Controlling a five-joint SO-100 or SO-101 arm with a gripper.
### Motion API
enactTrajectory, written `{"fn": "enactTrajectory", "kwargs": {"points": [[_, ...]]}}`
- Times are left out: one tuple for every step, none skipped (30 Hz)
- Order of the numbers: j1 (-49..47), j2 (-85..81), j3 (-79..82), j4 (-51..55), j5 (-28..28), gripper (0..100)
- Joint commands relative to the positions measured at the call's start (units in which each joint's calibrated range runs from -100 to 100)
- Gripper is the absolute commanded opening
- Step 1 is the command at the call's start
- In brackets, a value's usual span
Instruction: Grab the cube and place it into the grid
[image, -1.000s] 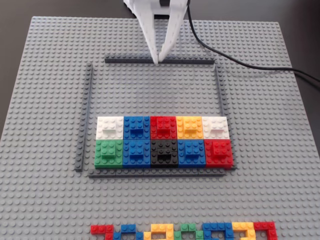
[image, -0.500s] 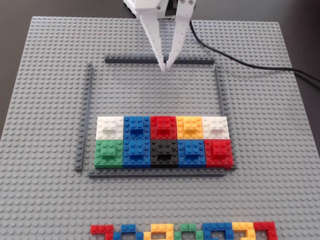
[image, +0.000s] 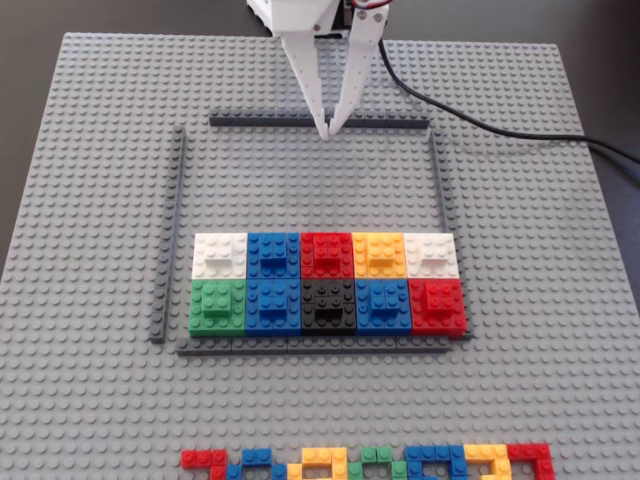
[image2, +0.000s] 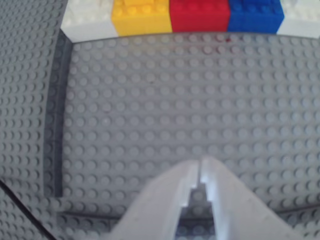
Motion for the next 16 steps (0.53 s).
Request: {"fn": "enactTrajectory", "kwargs": {"points": [[0.4, -2.1, 0.5, 0.8, -0.7, 0], [0.4, -2.1, 0.5, 0.9, -0.8, 0], [0.3, -2.1, 0.5, 0.9, -0.9, 0], [0.1, -2.1, 0.5, 1.0, -0.9, 0], [0.1, -2.1, 0.5, 1.1, -0.9, 0], [0.0, -2.1, 0.5, 1.1, -0.8, 0], [0.0, -2.1, 0.5, 1.2, -0.7, 0], [0.0, -2.1, 0.5, 1.3, -0.6, 0], [0.0, -2.1, 0.5, 1.4, -0.5, 0], [0.0, -2.1, 0.5, 1.6, -0.4, 0], [0.0, -2.1, 0.5, 1.6, -0.3, 0], [0.0, -2.1, 0.5, 1.6, -0.3, 0], [0.0, -2.1, 0.5, 1.6, -0.3, 0], [0.0, -2.1, 0.5, 1.6, -0.2, 0], [0.0, -2.1, 0.5, 1.5, -0.2, 0], [0.0, -2.1, 0.5, 1.5, -0.2, 0]]}}
